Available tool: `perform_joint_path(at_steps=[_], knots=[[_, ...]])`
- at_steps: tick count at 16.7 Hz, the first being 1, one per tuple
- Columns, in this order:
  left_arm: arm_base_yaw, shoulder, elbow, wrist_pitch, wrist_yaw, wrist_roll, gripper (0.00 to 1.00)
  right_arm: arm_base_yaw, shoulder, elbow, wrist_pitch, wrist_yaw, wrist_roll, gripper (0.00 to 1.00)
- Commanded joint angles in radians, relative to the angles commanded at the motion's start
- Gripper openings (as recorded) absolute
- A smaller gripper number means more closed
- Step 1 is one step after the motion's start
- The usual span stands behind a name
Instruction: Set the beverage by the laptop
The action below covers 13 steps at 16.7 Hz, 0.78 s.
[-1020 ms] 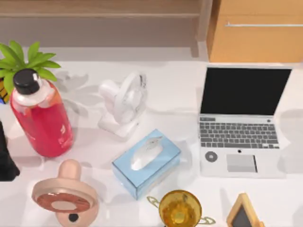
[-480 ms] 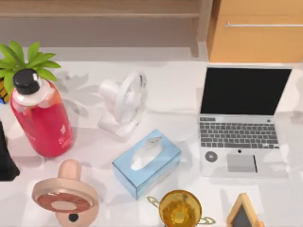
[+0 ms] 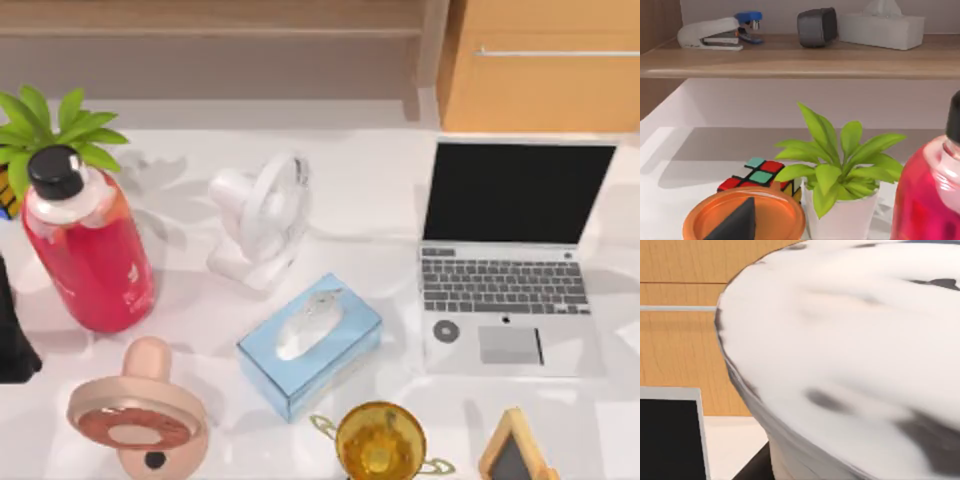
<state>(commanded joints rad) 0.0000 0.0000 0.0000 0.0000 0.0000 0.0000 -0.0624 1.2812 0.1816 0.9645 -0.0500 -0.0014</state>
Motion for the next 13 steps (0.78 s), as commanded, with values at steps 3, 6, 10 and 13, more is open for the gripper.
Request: perform_joint_path(at_steps=[3, 6, 10, 13], knots=[[0.0, 0.0, 0.0, 0.0, 0.0, 0.0, 1.0, 0.045, -0.04, -0.038, -0.041, 0.054, 0.01, 0.0], [0.0, 0.0, 0.0, 0.0, 0.0, 0.0, 1.0, 0.066, -0.057, -0.058, -0.063, 0.081, 0.013, 0.0], [0.0, 0.0, 0.0, 0.0, 0.0, 0.0, 1.0, 0.068, -0.058, -0.059, -0.065, 0.083, 0.014, 0.0], [0.0, 0.0, 0.0, 0.0, 0.0, 0.0, 1.0, 0.065, -0.052, -0.056, -0.057, 0.081, 0.015, 0.0]])
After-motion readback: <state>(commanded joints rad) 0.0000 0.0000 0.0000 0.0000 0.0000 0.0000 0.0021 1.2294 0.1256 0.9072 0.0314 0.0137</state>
